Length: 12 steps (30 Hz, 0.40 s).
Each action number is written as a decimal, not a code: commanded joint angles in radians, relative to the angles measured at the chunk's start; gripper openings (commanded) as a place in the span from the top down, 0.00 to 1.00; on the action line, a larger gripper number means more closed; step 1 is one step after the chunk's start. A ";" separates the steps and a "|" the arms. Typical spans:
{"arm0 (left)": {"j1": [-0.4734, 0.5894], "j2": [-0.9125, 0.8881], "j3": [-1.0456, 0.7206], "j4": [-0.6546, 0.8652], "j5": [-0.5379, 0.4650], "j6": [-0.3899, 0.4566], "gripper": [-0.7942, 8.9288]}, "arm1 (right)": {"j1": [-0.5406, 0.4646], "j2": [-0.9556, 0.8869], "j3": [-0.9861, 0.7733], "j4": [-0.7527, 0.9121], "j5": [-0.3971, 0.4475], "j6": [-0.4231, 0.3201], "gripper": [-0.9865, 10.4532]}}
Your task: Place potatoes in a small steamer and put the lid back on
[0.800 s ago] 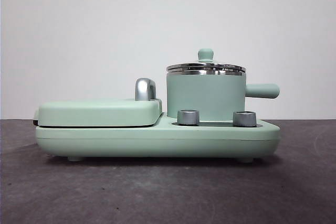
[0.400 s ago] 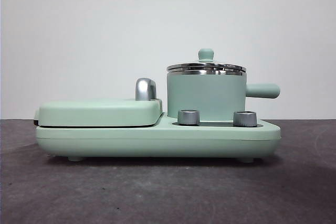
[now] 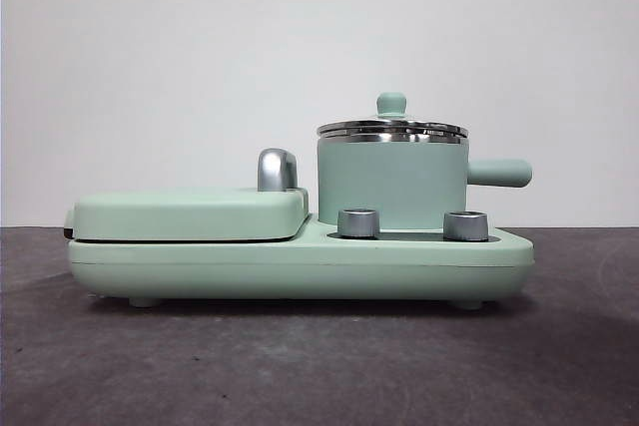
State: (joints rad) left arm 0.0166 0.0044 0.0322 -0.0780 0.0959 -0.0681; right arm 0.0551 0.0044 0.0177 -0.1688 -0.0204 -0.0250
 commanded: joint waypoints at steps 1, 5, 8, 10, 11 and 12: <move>0.001 0.000 -0.019 0.012 -0.002 -0.001 0.91 | 0.000 -0.001 -0.005 0.012 0.002 0.011 0.90; 0.001 0.000 -0.019 0.012 -0.002 -0.001 0.91 | 0.000 -0.001 -0.005 0.012 0.002 0.011 0.90; 0.001 0.000 -0.019 0.012 -0.002 -0.001 0.91 | 0.000 -0.001 -0.005 0.012 0.006 0.011 0.90; 0.001 0.000 -0.019 0.012 -0.002 -0.001 0.91 | 0.000 -0.001 -0.005 0.012 0.048 0.011 0.90; 0.001 0.000 -0.019 0.012 -0.002 -0.001 0.91 | 0.000 -0.001 -0.005 0.012 0.061 0.011 0.90; 0.001 0.000 -0.019 0.012 -0.002 -0.001 0.91 | 0.000 -0.001 -0.005 0.012 0.071 0.011 0.90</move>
State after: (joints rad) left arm 0.0166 0.0044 0.0322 -0.0780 0.0959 -0.0681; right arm 0.0551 0.0044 0.0177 -0.1665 0.0414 -0.0246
